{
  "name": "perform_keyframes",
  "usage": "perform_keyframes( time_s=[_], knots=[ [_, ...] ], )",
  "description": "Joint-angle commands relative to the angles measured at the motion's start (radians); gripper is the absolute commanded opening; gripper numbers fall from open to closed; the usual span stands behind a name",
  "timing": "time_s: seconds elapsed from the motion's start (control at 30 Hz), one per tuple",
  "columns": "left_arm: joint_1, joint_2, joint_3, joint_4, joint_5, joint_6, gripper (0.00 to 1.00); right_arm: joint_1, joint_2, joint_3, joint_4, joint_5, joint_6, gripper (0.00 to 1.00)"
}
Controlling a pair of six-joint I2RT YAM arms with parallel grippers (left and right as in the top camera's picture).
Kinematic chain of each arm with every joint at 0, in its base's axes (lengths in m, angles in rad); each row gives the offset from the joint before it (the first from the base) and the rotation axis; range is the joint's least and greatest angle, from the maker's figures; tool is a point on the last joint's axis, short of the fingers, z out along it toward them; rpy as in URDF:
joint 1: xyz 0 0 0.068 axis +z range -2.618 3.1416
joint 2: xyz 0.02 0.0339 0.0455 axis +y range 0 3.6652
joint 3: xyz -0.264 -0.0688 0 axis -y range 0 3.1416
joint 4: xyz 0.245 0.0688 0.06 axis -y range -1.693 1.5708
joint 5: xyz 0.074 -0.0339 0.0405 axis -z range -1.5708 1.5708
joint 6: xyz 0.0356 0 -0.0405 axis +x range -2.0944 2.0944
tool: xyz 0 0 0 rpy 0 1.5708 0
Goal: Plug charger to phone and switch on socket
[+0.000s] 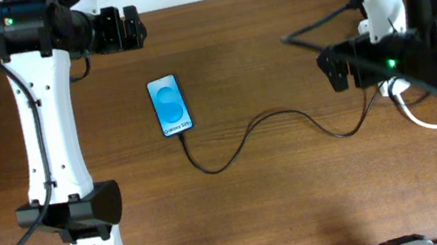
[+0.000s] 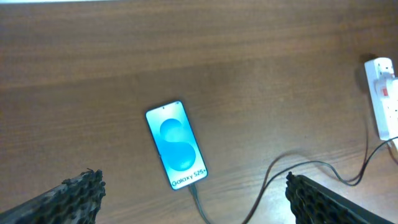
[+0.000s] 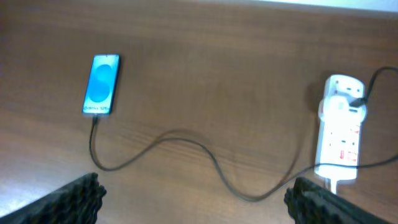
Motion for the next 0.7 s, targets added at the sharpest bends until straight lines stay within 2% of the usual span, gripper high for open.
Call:
perform_keyframes(
  time_s=[0.0, 0.13, 0.23, 0.33, 0.53, 0.67],
  knots=[
    [-0.002, 0.000, 0.003, -0.001, 0.011, 0.015, 0.99, 0.004, -0.188, -0.243, 0.206, 0.029, -0.003, 0.98],
    [-0.002, 0.000, 0.003, -0.001, 0.011, 0.015, 0.99, 0.003, -0.444, -0.631, 0.571, 0.067, -0.003, 0.98],
    [-0.002, 0.000, 0.003, -0.001, 0.011, 0.015, 0.99, 0.003, -0.615, -0.860, 0.767, 0.103, -0.005, 0.98],
    [-0.002, 0.000, 0.003, -0.001, 0.011, 0.015, 0.99, 0.003, -0.791, -1.083, 0.974, 0.104, -0.078, 0.98],
    [-0.002, 0.000, 0.003, -0.001, 0.011, 0.015, 0.99, 0.003, -1.069, -1.419, 1.165, 0.131, -0.102, 0.98],
    [-0.002, 0.000, 0.003, -0.001, 0.011, 0.015, 0.99, 0.003, -1.178, -1.516, 1.250, 0.160, -0.102, 0.98]
  ],
)
